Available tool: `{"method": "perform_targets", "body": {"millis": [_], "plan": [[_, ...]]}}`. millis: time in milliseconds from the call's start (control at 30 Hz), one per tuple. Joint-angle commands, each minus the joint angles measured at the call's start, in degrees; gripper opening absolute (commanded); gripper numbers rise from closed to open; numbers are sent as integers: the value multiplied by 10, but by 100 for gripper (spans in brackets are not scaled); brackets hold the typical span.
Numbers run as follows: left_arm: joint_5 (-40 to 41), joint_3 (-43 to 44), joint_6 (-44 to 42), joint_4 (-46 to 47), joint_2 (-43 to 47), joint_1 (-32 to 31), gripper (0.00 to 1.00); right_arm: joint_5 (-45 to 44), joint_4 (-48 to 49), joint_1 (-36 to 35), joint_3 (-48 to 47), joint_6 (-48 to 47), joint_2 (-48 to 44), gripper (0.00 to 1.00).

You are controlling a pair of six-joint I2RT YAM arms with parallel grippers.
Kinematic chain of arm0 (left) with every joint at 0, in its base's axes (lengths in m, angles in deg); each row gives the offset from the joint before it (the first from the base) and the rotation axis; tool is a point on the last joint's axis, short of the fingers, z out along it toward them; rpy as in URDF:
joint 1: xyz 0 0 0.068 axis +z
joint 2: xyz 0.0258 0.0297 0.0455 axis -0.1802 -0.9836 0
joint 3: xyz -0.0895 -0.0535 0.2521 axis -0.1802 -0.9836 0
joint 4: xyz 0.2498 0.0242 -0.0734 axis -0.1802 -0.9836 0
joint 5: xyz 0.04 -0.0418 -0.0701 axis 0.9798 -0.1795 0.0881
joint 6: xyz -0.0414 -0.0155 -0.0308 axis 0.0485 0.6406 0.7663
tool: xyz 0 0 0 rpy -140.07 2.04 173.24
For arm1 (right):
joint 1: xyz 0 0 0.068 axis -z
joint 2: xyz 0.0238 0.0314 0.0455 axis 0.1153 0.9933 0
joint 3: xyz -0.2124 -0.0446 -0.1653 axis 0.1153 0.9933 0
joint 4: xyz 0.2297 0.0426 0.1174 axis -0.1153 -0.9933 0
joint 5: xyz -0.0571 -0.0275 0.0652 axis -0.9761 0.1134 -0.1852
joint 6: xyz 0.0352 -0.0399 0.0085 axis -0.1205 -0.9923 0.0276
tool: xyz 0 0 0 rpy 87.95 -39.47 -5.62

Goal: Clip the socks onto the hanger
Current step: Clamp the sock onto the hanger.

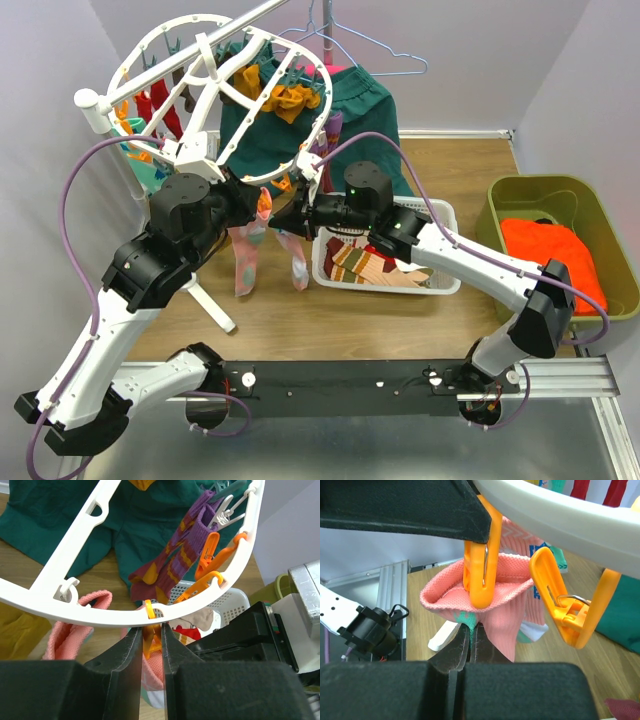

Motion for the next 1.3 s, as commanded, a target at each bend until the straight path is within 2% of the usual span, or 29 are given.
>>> {"method": "perform_targets", "body": {"millis": [0,633,1267], "plan": [[0,6,-5,3,11,2,10,-8,-8,2,-5,-25,8,1],[47,30,-38,-9,17,2,10,-31,-15,10,27,-31,-12,1],[40,-6,-50,3,15,1,10,23,9,14,-4,-17,-6,1]]}}
